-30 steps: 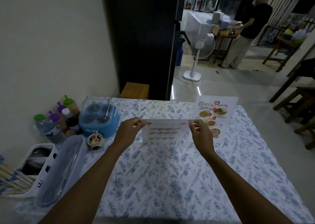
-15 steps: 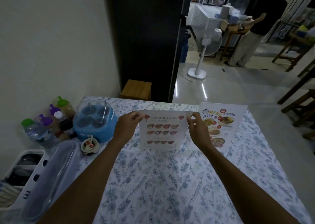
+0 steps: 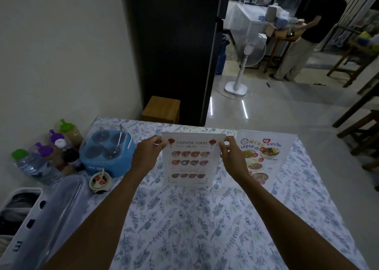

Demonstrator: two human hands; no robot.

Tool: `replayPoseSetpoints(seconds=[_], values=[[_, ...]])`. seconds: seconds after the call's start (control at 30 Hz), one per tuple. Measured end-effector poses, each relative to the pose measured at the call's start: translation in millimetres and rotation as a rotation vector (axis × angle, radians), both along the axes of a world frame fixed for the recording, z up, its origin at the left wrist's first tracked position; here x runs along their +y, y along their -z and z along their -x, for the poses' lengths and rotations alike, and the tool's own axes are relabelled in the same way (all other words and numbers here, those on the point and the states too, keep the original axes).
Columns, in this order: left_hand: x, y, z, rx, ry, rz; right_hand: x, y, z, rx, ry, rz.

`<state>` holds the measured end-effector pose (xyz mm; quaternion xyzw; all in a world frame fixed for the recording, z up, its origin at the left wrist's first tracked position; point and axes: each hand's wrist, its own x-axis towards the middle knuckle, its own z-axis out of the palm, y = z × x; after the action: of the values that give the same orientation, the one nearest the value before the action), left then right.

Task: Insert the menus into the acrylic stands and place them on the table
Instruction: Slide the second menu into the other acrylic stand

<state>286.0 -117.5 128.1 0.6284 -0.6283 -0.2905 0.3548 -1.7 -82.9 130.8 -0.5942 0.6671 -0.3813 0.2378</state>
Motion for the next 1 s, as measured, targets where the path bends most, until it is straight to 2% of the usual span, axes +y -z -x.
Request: replayPoseSetpoints(seconds=[0.6, 1.0], values=[[-5, 7, 10, 0.058, -0.041, -0.016, -17, 6, 4, 0.013, -0.011, -0.039], [-9, 11, 15, 0.055, -0.068, 0.003, -29, 14, 4, 0.110, 0.052, 0.007]])
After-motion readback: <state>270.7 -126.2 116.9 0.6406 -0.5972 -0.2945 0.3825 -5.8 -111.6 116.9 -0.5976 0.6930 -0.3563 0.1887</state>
